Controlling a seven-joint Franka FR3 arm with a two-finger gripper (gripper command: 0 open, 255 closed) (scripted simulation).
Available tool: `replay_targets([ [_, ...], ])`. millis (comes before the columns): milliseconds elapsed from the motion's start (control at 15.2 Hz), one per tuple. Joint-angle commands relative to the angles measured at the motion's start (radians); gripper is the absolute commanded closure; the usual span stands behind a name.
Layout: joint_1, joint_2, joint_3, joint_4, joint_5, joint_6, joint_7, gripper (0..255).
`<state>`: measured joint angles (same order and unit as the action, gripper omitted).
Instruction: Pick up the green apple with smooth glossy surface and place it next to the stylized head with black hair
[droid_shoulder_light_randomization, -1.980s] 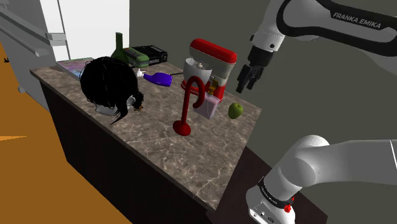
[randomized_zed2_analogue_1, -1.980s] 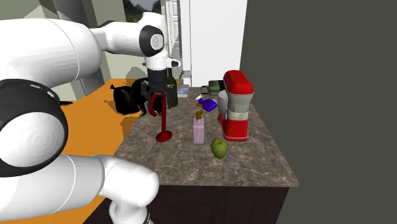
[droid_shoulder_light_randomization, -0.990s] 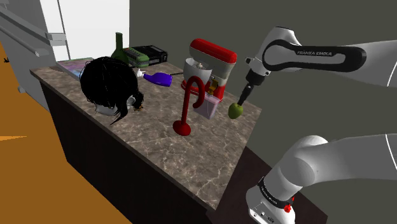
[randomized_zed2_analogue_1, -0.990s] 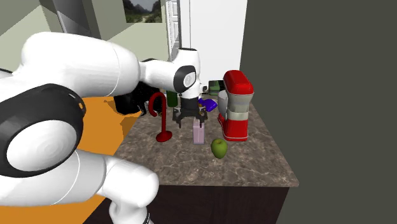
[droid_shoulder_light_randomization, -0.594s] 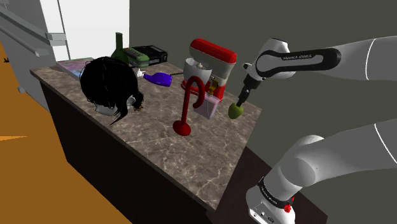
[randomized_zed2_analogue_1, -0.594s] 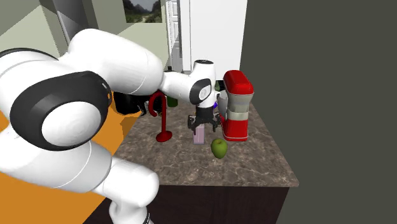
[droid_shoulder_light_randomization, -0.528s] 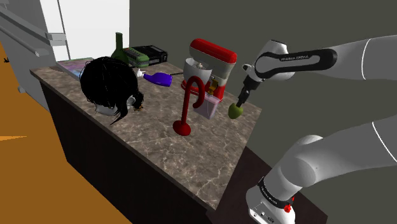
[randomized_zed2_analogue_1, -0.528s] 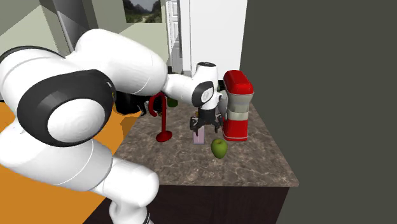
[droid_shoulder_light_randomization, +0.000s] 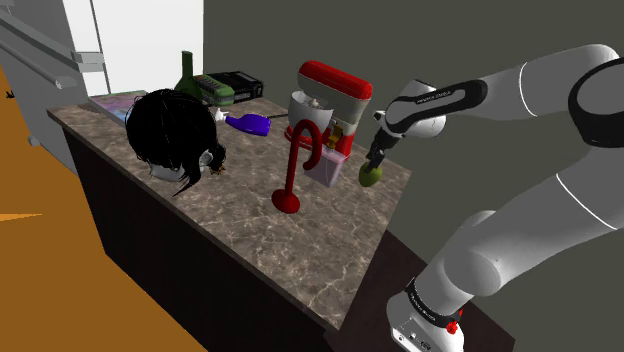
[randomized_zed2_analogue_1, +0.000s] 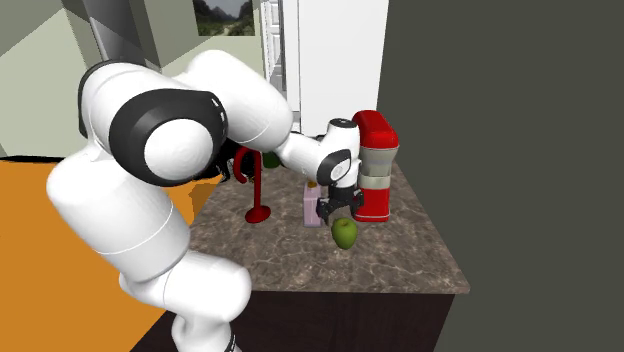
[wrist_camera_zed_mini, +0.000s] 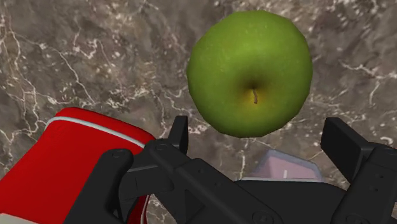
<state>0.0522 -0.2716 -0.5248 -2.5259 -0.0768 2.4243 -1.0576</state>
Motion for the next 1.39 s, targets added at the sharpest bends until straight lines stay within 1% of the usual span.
replay_targets([
  [0,0.010,0.033,-0.011,-0.001,0.019,0.032,-0.018,0],
  [198,0.025,0.080,-0.024,-0.012,0.052,0.087,-0.042,0],
  [726,0.024,0.080,-0.024,-0.012,0.052,0.086,-0.042,0],
  [792,0.024,0.080,-0.024,-0.012,0.052,0.086,-0.042,255],
  [1320,0.024,0.081,-0.024,-0.011,0.052,0.086,-0.043,255],
])
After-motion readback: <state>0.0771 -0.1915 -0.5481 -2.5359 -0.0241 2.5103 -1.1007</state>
